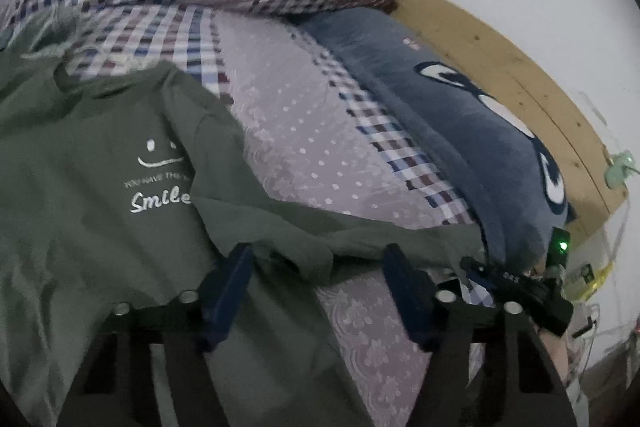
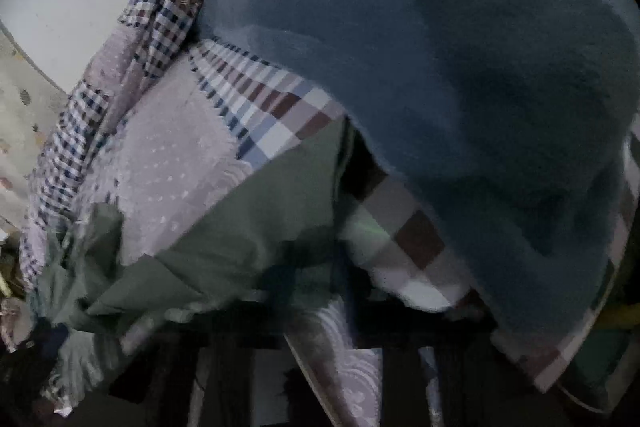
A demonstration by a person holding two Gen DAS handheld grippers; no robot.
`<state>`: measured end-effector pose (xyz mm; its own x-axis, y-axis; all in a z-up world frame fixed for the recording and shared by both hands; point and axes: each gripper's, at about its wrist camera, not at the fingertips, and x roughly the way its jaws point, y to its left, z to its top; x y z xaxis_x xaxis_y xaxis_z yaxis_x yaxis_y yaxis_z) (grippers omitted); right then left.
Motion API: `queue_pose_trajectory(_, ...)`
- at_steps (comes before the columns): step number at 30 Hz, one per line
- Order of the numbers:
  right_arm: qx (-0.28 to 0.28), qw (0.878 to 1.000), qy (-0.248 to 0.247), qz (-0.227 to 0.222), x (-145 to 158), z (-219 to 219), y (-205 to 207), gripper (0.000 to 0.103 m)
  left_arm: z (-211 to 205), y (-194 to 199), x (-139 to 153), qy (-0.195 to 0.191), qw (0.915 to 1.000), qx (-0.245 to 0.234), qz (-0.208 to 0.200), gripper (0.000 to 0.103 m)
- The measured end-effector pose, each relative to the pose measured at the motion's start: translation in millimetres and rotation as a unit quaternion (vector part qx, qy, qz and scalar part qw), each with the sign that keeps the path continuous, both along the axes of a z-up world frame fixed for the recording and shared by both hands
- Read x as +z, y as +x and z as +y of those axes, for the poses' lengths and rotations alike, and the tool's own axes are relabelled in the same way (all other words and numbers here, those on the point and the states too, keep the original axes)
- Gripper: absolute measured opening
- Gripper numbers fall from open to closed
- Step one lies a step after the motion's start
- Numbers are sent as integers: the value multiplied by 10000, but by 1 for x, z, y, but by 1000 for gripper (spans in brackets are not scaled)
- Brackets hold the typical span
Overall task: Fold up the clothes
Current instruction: 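Smooth the t-shirt with the left tool while the right tool withdraws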
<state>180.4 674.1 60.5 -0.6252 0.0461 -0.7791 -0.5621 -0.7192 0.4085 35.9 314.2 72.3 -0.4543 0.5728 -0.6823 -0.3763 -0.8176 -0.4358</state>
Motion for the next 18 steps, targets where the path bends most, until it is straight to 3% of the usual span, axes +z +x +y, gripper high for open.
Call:
queue_pose_trajectory(3, -15, 9993, -97, 349, 11, 2, 3, 4, 5, -16, -10, -27, 9996, 111, -270, 46)
queue_pose_trajectory(5, -151, 9954, -199, 921, 33, 7, 17, 4, 6, -26, -15, -76, 9987, 223, -446, 21)
queue_pose_trajectory(6, -222, 9911, -274, 1280, 46, 9, 26, 3, 5, -31, -18, -73, 9982, 286, -528, 15)
queue_pose_trajectory(8, -417, 9766, -481, 2055, 71, 17, 49, 3, -5, -35, -18, 127, 9973, 421, -593, 8)
queue_pose_trajectory(12, -685, 9413, -1018, 3145, 92, 31, 86, 2, -21, -32, -7, 327, 9977, 527, -285, 7)
queue_pose_trajectory(15, -1019, 9350, -1192, 3181, 86, 41, 97, 3, -25, -29, 2, 127, 9979, 630, -71, 5)
queue_pose_trajectory(18, -1454, 9535, -1046, 2426, 64, 48, 94, 5, -27, -33, -3, 2, 9979, 631, -156, 5)
